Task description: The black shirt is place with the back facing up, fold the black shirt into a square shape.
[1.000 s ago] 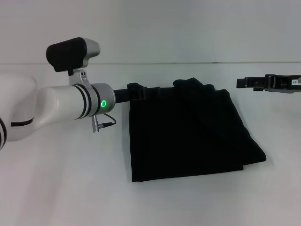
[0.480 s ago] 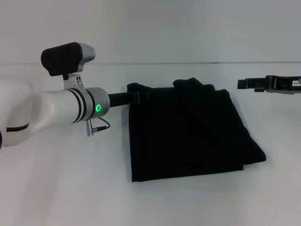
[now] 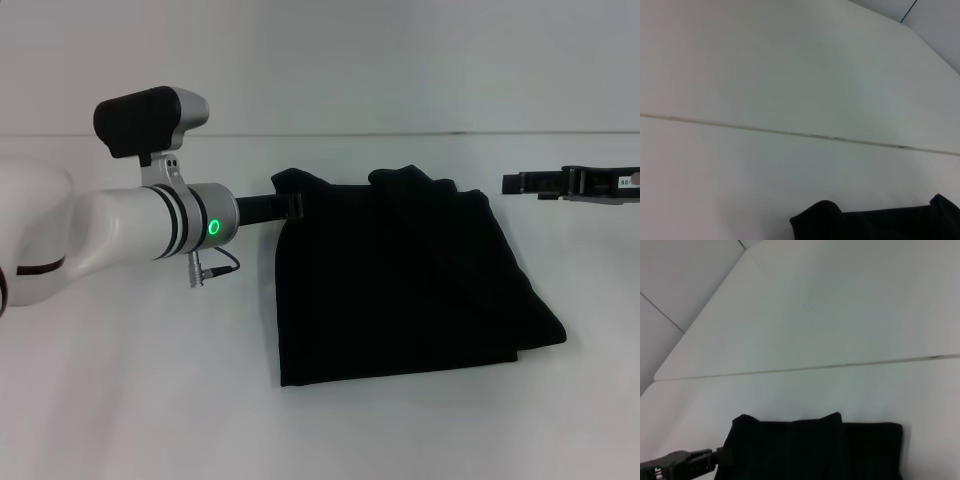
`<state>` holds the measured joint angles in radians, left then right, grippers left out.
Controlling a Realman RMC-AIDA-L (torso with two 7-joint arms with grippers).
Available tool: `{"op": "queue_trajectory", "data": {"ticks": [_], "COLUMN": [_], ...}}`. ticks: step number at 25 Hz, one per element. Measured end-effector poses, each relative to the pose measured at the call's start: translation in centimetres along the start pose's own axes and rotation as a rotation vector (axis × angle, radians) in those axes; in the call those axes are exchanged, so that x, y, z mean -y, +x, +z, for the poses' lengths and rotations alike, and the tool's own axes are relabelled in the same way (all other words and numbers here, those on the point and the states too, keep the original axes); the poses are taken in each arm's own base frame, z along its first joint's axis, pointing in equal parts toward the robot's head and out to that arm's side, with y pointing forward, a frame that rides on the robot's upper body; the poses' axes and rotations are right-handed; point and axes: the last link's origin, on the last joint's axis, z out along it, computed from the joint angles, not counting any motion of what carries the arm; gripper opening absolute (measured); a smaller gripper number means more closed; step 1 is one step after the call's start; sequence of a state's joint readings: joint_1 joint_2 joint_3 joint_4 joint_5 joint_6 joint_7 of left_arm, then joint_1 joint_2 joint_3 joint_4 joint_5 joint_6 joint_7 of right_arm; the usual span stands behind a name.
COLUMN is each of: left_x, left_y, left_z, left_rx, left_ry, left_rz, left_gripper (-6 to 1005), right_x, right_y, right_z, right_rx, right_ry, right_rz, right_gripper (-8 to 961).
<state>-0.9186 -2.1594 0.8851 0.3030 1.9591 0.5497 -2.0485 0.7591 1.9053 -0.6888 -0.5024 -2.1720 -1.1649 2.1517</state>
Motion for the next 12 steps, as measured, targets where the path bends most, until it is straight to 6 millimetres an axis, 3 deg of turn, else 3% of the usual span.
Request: {"op": "queue_trajectory", "data": {"ticks": [5,12], "left_x": [-0.1,-0.4], "left_y": [0.5,1.5], "left_z": [-0.1,-0.4], "left_rx": [-0.003,-0.012], "left_ry": [-0.012,-0.039], "left_rz": [0.002,0.010], "left_gripper": [42,45], "right_x": [-0.4,-0.8], "right_y": [0.7,2.2], "right_z": [0.7,2.6], "right_rx": [-0.022,-0.061], "right_ry": [-0.008,0.018], "right_rz": [-0.012,-0.020], "right_gripper": [787,785]}}
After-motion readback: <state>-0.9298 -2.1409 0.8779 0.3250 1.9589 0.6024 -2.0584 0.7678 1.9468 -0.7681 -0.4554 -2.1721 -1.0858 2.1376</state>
